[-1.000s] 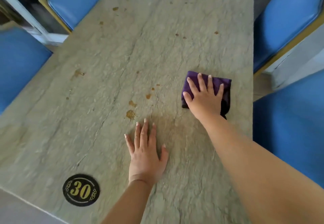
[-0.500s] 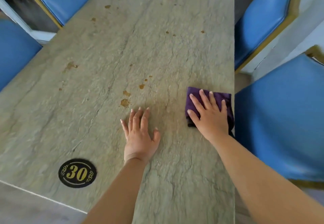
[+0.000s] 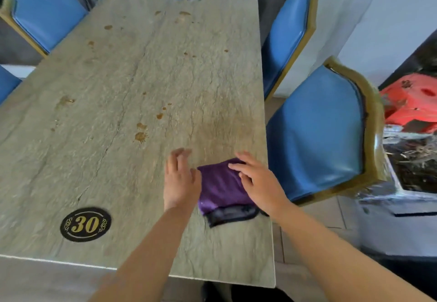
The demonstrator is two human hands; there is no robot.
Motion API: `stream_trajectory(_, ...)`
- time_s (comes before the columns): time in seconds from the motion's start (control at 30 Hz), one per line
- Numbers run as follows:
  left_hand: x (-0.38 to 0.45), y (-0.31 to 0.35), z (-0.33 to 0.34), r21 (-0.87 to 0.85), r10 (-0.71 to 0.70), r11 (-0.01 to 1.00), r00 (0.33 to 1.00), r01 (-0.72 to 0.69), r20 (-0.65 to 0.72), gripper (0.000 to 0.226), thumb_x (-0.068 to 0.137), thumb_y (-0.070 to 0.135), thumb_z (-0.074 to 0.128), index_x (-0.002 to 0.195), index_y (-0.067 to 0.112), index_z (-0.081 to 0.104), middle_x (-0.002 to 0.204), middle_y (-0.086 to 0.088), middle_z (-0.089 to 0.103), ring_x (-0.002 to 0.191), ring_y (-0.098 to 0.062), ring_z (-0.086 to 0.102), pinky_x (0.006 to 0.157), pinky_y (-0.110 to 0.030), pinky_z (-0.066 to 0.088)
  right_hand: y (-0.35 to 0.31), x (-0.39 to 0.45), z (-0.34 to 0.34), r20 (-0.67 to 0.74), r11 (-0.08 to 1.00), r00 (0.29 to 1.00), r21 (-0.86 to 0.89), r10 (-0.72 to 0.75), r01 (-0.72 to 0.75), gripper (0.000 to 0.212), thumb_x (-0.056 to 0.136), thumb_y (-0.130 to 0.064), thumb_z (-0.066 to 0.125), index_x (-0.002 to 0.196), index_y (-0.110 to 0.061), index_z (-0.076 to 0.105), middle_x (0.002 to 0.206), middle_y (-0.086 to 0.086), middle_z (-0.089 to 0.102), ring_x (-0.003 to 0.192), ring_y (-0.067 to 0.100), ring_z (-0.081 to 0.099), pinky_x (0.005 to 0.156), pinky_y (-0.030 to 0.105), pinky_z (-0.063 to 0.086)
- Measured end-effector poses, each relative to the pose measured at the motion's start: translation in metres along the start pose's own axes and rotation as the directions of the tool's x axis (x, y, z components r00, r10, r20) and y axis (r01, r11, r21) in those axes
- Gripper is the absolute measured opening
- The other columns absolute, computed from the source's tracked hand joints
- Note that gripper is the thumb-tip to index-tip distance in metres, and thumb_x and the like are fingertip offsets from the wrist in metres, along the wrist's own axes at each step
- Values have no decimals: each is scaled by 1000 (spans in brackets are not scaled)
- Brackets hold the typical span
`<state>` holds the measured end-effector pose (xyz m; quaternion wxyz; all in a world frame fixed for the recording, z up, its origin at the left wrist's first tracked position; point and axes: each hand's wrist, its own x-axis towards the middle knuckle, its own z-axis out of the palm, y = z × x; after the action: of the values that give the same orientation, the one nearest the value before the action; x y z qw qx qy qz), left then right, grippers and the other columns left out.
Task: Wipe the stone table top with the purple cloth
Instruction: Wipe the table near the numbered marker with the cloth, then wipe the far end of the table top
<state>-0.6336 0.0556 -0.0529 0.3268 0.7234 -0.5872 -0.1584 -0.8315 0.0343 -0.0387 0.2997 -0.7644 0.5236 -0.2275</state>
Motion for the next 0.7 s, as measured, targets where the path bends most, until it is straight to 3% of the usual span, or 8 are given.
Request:
stream_trajectory(0.07,-38,26,26,136,137,977,975,-162,177,49,92,31,44,138,16,46,142,-5,44,134,-26,36,110,-47,37,14,12,-20,-53,994,993,-39,101,-103,37,96,-3,45,125,-16,62,152,-6,35,145,8,19,114,16,16)
stream_trajectory(0.1,-54,35,40,230,149,950,954,-211,259,58,93,42,36,145,16,39,151,-7,37,143,-28,27,117,-49,26,22,19,-27,-42,989,991,-64,131,-133,37,97,-4,43,127,-17,61,153,-6,33,145,8,18,112,16,16)
stream_trajectory(0.17,-65,42,65,429,73,878,946,-211,317,73,94,58,17,153,16,17,162,-7,12,149,-30,1,119,-54,0,37,33,-36,25,984,987,-95,156,-153,38,99,-8,41,131,-20,56,156,-8,28,145,7,15,107,16,16)
stream_trajectory(0.23,-46,40,80,539,6,823,952,-178,305,76,91,65,3,154,22,-1,162,-1,-8,148,-29,-15,114,-61,-12,50,51,-41,127,985,981,-113,145,-131,41,99,-11,41,138,-21,49,158,-6,22,146,8,12,108,18,15)
stream_trajectory(0.37,32,33,93,602,-101,796,964,-70,246,75,86,69,-3,151,32,-14,160,8,-18,146,-24,-21,109,-67,-15,71,97,-48,257,972,961,-233,102,-41,52,99,-15,43,149,-18,29,161,1,9,147,18,13,113,28,20)
stream_trajectory(0.43,73,34,98,596,-191,802,961,36,198,76,85,69,-1,151,33,-12,161,8,-16,146,-25,-21,107,-68,-13,80,123,-51,326,943,942,-330,80,34,63,98,-22,46,152,-18,14,162,3,-2,148,20,2,117,34,11)
stream_trajectory(0.57,113,49,109,594,-345,776,931,211,120,73,86,67,1,150,36,-14,161,6,-18,146,-28,-22,107,-72,-8,96,177,-68,568,873,820,-434,75,221,93,92,-49,52,151,-17,-12,157,1,-25,146,17,-18,119,39,-2)
stream_trajectory(0.7,53,79,125,588,-228,802,964,108,135,69,89,69,8,150,42,-9,162,7,-11,148,-26,-14,110,-69,-5,106,208,-86,708,836,706,-397,16,379,88,93,-51,47,150,-26,-16,156,-6,-29,145,14,-19,117,38,-4)
